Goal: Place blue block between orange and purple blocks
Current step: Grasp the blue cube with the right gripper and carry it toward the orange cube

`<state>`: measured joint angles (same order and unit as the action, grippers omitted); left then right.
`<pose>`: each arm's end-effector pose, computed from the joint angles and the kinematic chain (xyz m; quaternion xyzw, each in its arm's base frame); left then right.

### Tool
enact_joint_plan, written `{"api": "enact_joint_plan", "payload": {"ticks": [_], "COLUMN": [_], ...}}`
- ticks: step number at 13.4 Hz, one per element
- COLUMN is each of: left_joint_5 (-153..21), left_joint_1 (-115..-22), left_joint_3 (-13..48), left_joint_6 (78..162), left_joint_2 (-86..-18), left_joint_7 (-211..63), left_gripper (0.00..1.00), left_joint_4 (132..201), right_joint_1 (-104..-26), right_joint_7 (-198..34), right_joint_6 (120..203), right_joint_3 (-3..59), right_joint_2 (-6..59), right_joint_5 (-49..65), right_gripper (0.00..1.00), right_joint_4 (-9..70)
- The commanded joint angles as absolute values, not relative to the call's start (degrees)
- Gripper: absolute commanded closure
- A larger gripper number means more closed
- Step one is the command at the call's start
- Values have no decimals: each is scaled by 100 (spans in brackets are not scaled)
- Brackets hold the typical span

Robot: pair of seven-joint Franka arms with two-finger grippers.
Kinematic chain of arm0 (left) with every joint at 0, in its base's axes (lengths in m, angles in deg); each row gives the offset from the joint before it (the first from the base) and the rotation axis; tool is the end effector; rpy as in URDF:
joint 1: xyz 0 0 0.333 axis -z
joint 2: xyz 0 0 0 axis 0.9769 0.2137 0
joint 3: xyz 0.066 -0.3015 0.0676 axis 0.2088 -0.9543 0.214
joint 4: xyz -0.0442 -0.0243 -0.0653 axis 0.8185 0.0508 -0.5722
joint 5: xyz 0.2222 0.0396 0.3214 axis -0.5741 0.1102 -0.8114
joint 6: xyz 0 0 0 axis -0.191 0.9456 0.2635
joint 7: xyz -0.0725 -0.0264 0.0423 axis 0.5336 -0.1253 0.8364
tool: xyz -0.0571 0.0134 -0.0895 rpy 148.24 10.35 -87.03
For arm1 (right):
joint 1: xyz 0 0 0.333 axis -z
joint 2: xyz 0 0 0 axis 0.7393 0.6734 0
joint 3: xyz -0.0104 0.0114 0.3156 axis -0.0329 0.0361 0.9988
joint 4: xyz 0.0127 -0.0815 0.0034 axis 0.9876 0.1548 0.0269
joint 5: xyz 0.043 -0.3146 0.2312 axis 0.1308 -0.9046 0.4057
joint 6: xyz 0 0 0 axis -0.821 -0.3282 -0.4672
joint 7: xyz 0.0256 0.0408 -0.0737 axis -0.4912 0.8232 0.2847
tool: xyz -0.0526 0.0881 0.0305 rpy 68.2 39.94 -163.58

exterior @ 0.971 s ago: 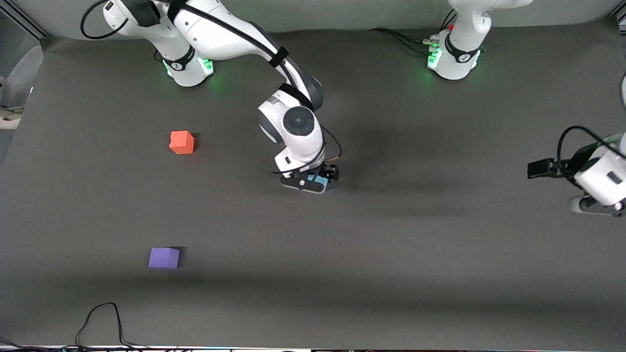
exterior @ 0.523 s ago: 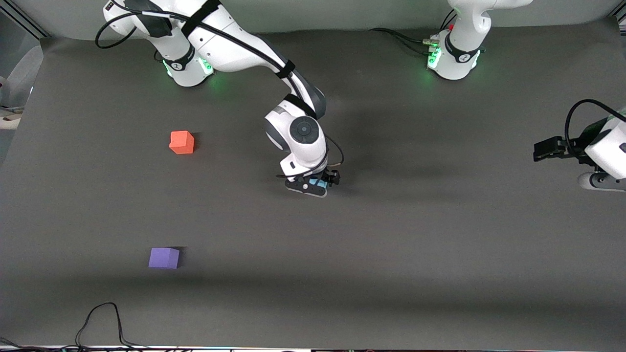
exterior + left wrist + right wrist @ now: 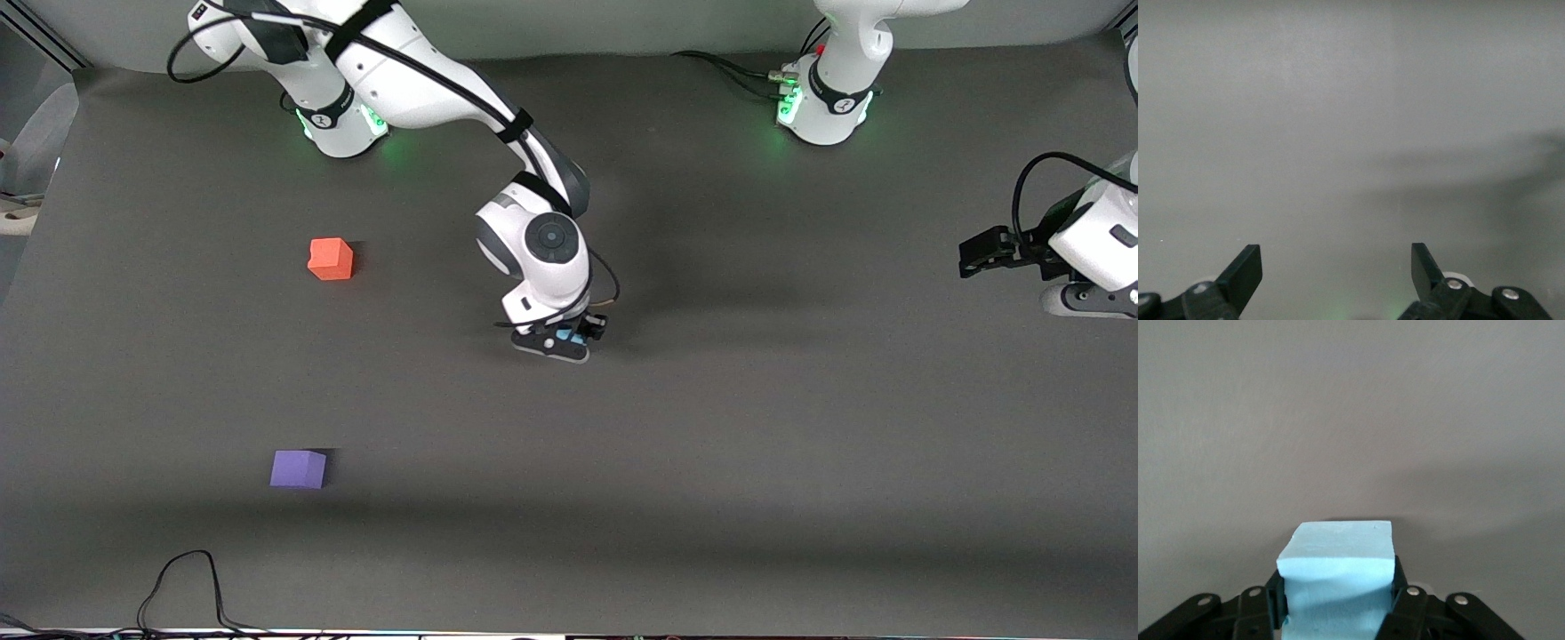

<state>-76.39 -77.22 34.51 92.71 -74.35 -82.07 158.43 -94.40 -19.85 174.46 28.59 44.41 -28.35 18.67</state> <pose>0.5678 -0.0148 0.5762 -0.9984 0.0307 0.0468 0.0116 0.5226 0.4815 0.2328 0.9916 -0.1273 0.0168 0.0163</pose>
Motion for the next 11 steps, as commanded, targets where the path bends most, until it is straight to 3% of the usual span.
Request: {"api": "enact_joint_plan", "payload": {"ticks": [1, 7, 11], "left_joint_5": [-7639, -7604, -7586], "left_joint_1": [-7669, -7660, -7660], "left_joint_3": [3463, 3454, 3454], "left_joint_6": [9295, 8988, 9040], "left_joint_2": [-7580, -7351, -7430], "left_joint_7": [-8128, -8102, -8102], "left_gripper": [0, 0, 0], "left_joint_4": [15967, 15589, 15721], "right_joint_1": [-9128, -7240, -6911], "right_joint_7": [-2997, -6168, -8193], "right_joint_6": [16461, 16124, 16903], "right_joint_3": [2599, 2502, 1370], "right_joint_2": [3404, 1346, 1150], "right_joint_5": [-2862, -2643, -2098], "right_gripper": [68, 67, 66], "right_joint_4": [2133, 3906, 5041]}}
